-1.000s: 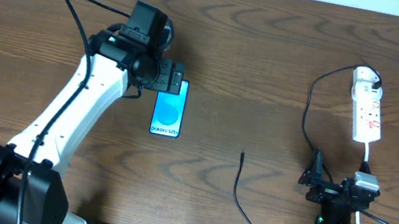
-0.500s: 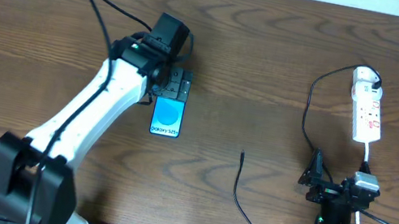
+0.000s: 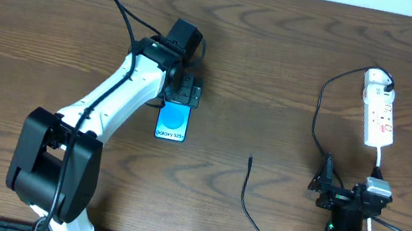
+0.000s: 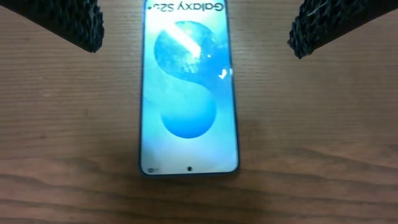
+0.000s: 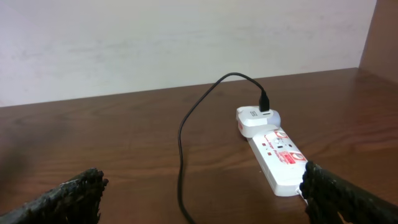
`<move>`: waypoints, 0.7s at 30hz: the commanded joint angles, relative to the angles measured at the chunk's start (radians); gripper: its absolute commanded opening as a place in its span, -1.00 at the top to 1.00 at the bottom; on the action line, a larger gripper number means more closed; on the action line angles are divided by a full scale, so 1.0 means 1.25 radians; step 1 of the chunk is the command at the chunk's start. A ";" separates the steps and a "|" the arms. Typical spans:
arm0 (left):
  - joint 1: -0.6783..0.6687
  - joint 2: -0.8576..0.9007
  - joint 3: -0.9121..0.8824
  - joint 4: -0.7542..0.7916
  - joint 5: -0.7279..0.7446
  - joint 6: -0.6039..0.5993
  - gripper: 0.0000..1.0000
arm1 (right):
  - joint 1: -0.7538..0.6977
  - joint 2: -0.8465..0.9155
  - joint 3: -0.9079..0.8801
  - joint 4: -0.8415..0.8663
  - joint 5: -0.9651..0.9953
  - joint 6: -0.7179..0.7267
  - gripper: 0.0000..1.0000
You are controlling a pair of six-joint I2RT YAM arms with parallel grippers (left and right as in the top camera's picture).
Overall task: Plug charger to phone and switch on socket
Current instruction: 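Lower the open left gripper around the phone's top edge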
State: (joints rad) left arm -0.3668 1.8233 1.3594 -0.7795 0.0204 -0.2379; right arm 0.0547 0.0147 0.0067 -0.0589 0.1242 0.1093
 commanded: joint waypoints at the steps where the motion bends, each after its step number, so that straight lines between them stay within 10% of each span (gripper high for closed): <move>1: 0.001 0.031 0.017 0.000 0.022 -0.009 -0.96 | 0.002 -0.006 -0.001 -0.002 -0.002 -0.011 -0.98; 21: 0.001 0.118 0.017 0.016 0.022 -0.002 -0.96 | 0.002 -0.006 -0.001 -0.002 -0.002 -0.011 -0.99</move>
State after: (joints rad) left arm -0.3668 1.9392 1.3594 -0.7586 0.0467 -0.2394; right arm 0.0547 0.0147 0.0067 -0.0589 0.1242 0.1089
